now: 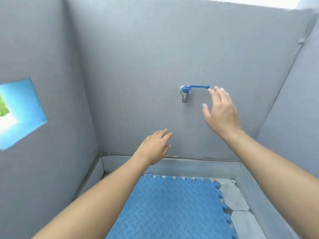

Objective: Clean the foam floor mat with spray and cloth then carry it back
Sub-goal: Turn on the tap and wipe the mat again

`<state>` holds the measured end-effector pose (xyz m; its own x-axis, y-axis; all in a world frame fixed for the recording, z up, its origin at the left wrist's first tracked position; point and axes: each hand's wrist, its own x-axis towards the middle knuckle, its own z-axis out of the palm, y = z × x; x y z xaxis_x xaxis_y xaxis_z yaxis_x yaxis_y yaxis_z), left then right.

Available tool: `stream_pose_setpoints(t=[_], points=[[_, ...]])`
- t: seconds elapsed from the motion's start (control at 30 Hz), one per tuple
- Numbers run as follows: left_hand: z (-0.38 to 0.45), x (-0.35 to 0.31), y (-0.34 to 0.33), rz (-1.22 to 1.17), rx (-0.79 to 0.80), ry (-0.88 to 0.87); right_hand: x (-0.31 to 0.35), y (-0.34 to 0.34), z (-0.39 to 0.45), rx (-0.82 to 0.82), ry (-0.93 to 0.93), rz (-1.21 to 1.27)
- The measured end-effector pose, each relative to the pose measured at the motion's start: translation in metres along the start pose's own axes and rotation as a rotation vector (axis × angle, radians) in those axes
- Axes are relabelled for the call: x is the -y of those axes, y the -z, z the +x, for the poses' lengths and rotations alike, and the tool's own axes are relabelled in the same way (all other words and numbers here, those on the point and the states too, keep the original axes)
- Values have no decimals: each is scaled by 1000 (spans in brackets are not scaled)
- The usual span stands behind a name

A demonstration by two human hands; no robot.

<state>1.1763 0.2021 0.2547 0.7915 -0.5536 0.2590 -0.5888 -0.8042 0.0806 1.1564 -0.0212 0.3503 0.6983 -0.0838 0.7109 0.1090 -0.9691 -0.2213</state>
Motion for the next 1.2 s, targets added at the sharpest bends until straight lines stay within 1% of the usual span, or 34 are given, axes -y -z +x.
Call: stream_pose_setpoints(t=[0.03,0.07,0.1,0.17,0.2,0.23,0.27,0.37,0.43,0.63,0.9,1.2], points=[[11,4,15,24,-20,-3,15,7,32,-16,13,-3],[19,6,26,46,-30,5,25,8,60,52,5,-28],[24,9,33,65,-25,18,31,7,82,172,-7,-91],[26,14,40,104,13,39,36,-2,109,466,-58,-228],[26,18,41,119,31,42,36,-9,116,573,-80,-263],[26,22,42,123,47,44,33,-16,120,627,-91,-278],[25,27,42,122,63,46,30,-24,121,625,-90,-285],[20,42,36,136,79,58,26,-41,115,493,-53,-335],[17,51,30,137,95,75,27,-43,112,457,-60,-380],[12,58,14,108,116,169,25,-47,115,443,-52,-446],[21,55,11,115,130,197,30,-51,116,442,-73,-462],[21,55,1,99,151,198,28,-51,114,410,-47,-473]])
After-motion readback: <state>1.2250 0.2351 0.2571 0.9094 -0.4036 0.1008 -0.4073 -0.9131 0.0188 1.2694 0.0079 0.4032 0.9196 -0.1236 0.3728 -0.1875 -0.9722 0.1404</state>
